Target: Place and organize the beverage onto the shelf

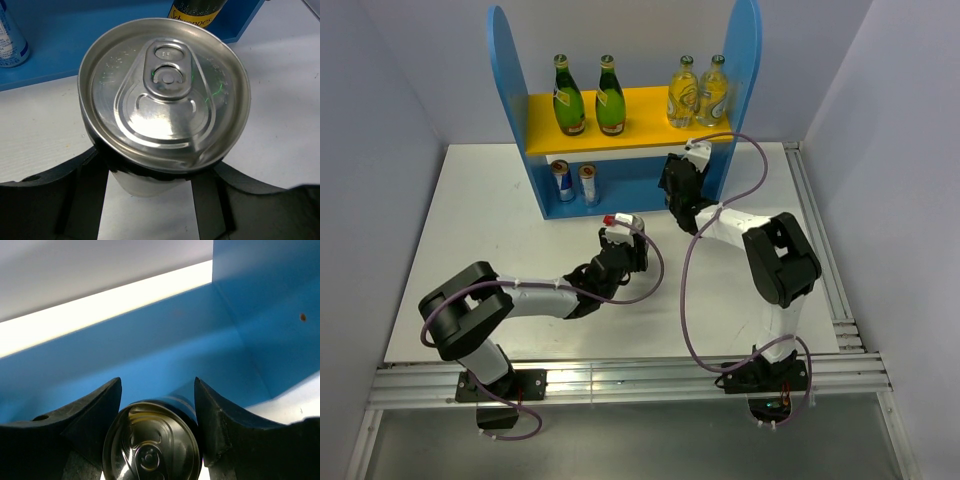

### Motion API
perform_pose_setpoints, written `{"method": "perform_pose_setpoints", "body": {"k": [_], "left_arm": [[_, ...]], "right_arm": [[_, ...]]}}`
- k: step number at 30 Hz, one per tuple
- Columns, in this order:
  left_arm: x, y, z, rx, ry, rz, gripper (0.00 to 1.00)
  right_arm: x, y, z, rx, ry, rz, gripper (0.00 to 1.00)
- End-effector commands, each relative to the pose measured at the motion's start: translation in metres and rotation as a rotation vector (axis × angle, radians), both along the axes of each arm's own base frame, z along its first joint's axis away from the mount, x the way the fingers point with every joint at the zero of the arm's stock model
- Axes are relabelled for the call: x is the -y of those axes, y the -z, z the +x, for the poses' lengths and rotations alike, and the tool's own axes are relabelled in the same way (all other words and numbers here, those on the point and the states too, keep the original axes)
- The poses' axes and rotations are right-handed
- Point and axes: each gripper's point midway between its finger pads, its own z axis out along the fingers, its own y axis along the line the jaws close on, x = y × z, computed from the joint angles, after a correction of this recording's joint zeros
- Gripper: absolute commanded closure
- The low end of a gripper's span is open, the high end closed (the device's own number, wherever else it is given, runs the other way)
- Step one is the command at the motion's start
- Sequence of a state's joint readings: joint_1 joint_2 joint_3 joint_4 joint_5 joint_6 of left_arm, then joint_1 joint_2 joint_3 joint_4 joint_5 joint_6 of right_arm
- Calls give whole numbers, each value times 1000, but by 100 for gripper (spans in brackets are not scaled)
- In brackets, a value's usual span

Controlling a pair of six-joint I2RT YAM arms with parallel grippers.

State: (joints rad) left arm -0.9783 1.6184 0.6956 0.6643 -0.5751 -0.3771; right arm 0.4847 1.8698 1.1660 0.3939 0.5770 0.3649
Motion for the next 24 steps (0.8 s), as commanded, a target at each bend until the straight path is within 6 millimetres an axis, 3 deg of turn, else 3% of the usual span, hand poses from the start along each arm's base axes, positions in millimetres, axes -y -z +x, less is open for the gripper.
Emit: {"method": "perform_pose_setpoints", "body": {"k": [1,12,20,24], "left_arm": [[9,-43,8,92,1,-117,100],[6,-32,6,79,-4,-110,100],[7,-30,5,69,0,-122,100],[5,-26,4,61,-5,-125,100]], "right_arm": [[2,-21,18,54,50,2,100],[19,-38,21,135,139,22,100],[30,-29,35,132,196,29,100],[34,-34,44,157,220,42,100]]}}
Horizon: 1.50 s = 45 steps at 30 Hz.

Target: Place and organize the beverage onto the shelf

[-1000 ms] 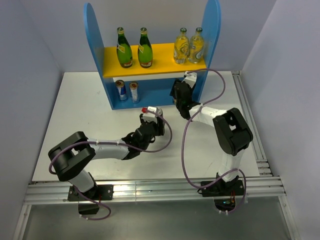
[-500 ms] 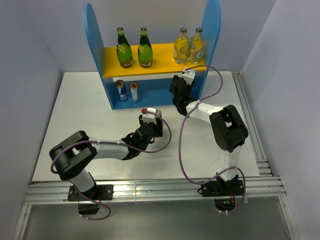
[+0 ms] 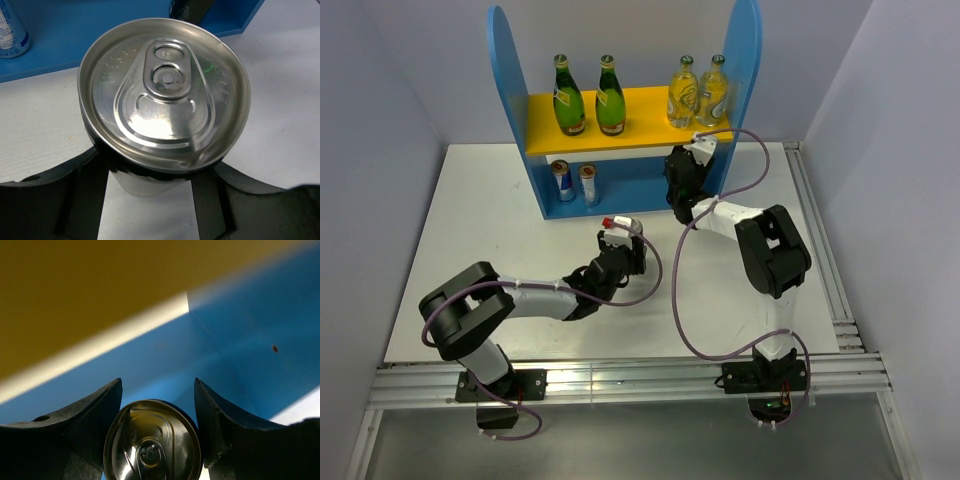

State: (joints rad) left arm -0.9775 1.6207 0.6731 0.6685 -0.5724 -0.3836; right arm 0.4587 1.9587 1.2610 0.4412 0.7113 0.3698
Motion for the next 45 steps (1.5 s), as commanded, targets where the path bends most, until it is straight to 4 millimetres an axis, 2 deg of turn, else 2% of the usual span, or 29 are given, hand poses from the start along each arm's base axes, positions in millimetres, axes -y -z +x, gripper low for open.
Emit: {"method": "perform_pose_setpoints", "body": {"k": [1,6,11,13,14,15,17,18,23,24,27,38,43,45], "left_arm": [[8,-35,6,74,-7,-139,100],[6,-29,6,69,-15,-125,100],[6,-28,6,70,-17,-124,100],[6,-27,6,71,-15,-126,100],[6,-27,6,71,-15,-126,100],[6,-28,6,70,-14,-127,100],[6,-27,6,69,-13,-133,100],[6,-28,6,71,-13,-134,100],[5,-28,5,71,-13,-136,100],[5,-28,5,71,-15,-135,100],[4,-29,5,74,-16,-136,100],[-2,-32,3,81,-26,-137,100],[-2,-35,3,79,-24,-147,100],[-2,-35,3,79,-24,-152,100]], "right_arm": [[12,-24,19,92,67,42,100],[12,-28,28,99,72,44,100],[11,-20,30,70,66,34,100],[9,-21,32,64,59,32,89],[9,-20,33,59,59,30,82],[9,-19,33,54,57,28,69],[8,-19,34,45,55,27,59],[8,-18,34,43,55,26,49],[8,-17,34,29,57,20,36],[8,-16,34,27,57,20,29],[8,-15,34,20,55,16,21],[7,-15,28,23,36,18,16],[8,-23,21,41,19,26,3],[7,-28,18,50,6,32,0]]}}
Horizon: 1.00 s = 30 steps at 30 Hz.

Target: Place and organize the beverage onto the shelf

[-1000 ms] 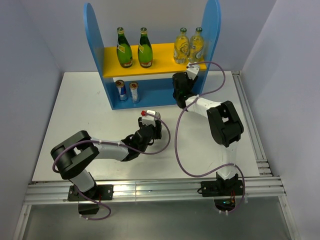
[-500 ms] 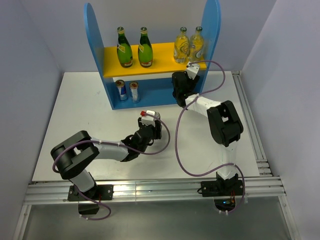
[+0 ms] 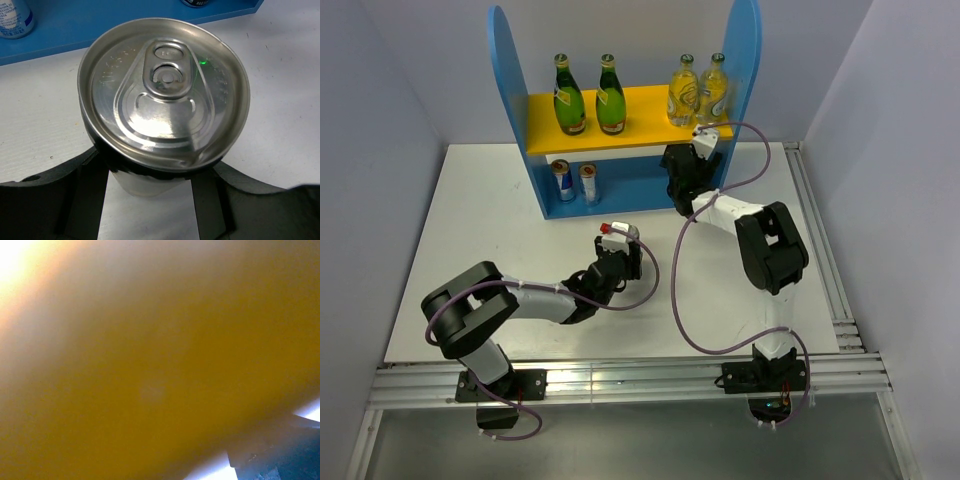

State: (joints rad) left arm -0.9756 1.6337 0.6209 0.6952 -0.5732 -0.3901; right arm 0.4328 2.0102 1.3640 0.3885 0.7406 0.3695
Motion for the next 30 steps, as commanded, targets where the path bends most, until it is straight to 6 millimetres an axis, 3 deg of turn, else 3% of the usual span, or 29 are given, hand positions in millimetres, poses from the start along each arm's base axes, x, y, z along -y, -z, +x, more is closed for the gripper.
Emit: {"method": "perform_pose_setpoints", "body": {"k": [1,10,17,20,24,26,27,28,29,30], "left_arm": [[8,-55,9,102,-20,-178,100],[7,-60,9,106,-26,-184,100],[6,-61,11,100,-23,-200,100],[6,-61,16,101,-27,-202,100],[9,-62,29,103,-29,-196,100],[13,-59,35,99,-12,-194,100],[12,-66,46,110,-24,-206,100],[13,-68,52,111,-22,-205,100],[11,-63,61,104,-22,-192,100],[16,-77,73,129,-19,-208,100]], "right_arm": [[-5,-22,-1,48,-56,37,0],[-14,-31,-12,49,-110,37,0],[-17,-30,-39,35,-100,70,0],[-20,-26,-58,26,-95,90,0],[-24,-44,-89,71,-95,110,0],[-26,-38,-112,52,-80,98,0],[-25,-55,-125,86,-89,128,0],[-24,-57,-135,92,-90,135,0],[-22,-58,-158,93,-93,151,0],[-17,-59,-169,97,-77,157,0]]}}
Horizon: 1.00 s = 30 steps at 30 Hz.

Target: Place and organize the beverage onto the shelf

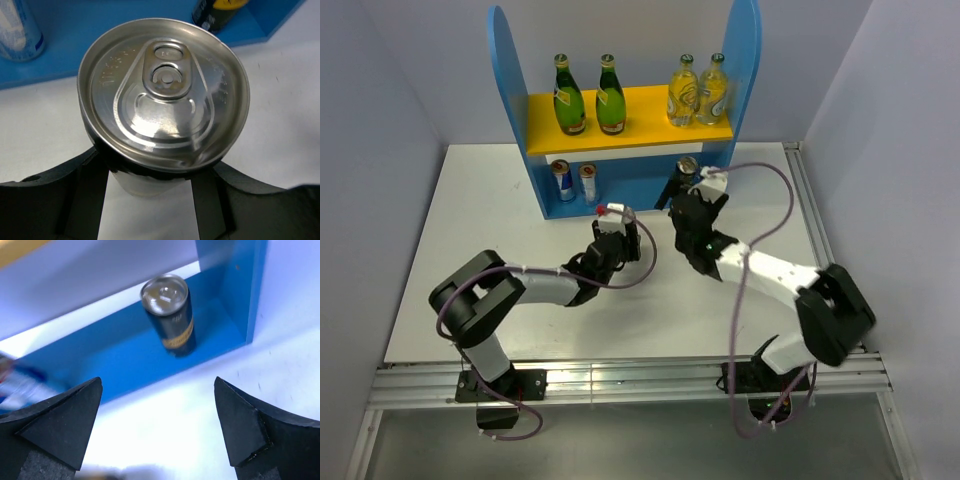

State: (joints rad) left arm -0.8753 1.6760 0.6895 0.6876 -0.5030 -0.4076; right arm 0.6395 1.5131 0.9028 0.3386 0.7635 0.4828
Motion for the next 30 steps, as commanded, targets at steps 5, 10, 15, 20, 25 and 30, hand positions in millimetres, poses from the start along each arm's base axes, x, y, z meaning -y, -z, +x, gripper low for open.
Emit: {"method": "perform_pose_setpoints", "body": {"k": [5,10,15,20,25,30], "left_arm": [[39,-75,88,152,4,-128,100],[58,-97,136,177,7,-127,100],[75,-102,171,188,7,-130,100],[94,-79,195,156,15,-98,100],[107,-77,215,165,0,-102,100],[100,-68,225,177,-63,-83,100]], "right_arm": [[27,-4,-104,41,21,145,0],[12,19,-155,-9,-104,138,0],[13,28,-186,-41,-174,171,0],[25,27,-202,-37,-202,214,0],[36,30,-211,-35,-215,237,0],[41,32,-216,-33,-228,254,0]]}}
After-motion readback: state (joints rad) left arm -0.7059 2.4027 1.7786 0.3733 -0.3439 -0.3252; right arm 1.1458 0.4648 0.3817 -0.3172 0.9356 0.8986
